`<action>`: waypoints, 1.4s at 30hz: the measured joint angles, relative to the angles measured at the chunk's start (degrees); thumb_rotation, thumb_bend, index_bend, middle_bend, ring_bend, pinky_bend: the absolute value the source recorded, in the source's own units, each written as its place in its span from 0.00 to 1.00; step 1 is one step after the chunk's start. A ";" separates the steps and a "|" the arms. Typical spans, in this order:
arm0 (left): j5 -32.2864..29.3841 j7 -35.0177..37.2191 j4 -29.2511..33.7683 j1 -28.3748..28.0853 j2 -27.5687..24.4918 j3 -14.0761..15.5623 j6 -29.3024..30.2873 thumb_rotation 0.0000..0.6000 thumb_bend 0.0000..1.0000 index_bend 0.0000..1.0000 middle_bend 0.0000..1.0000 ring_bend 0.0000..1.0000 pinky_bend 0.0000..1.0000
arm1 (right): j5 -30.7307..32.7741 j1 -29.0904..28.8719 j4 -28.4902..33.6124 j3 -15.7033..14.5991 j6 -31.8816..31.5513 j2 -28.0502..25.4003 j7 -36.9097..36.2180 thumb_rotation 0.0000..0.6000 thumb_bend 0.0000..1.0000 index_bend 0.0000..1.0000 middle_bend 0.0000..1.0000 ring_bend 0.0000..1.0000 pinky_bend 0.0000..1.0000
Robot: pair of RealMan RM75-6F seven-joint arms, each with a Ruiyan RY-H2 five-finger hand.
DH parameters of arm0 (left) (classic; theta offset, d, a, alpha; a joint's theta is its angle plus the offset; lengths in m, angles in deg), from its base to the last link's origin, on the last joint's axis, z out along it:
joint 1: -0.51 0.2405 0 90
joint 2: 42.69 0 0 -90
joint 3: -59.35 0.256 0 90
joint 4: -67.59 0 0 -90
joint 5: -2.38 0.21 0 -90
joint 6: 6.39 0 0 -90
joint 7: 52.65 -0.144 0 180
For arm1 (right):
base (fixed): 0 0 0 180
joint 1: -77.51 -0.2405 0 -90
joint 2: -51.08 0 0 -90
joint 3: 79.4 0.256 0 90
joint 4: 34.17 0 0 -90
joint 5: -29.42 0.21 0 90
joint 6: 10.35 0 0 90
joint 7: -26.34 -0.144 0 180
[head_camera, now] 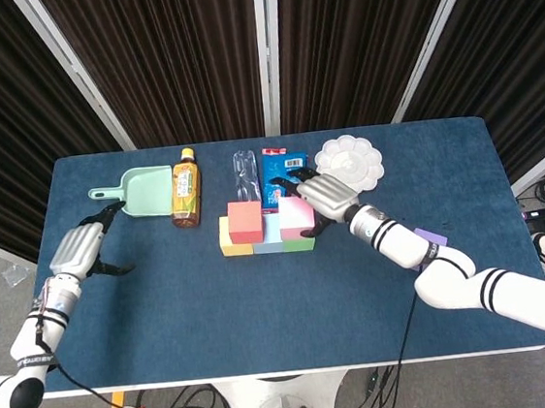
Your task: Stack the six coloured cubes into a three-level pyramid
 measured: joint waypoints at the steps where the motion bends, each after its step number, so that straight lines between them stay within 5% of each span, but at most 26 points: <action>1: 0.08 0.15 -0.08 0.04 0.02 -0.07 0.00 1.00 0.11 0.00 0.07 0.13 0.14 | 0.08 -0.17 -0.09 0.00 0.08 0.09 -0.05 1.00 0.12 0.02 0.33 0.00 0.00; 42: 2.05 3.43 -2.52 1.16 0.72 -0.38 -1.59 1.00 0.11 0.00 0.07 0.13 0.14 | 4.11 -4.77 -3.80 -0.37 2.09 4.48 4.09 1.00 0.12 0.00 0.30 0.00 0.00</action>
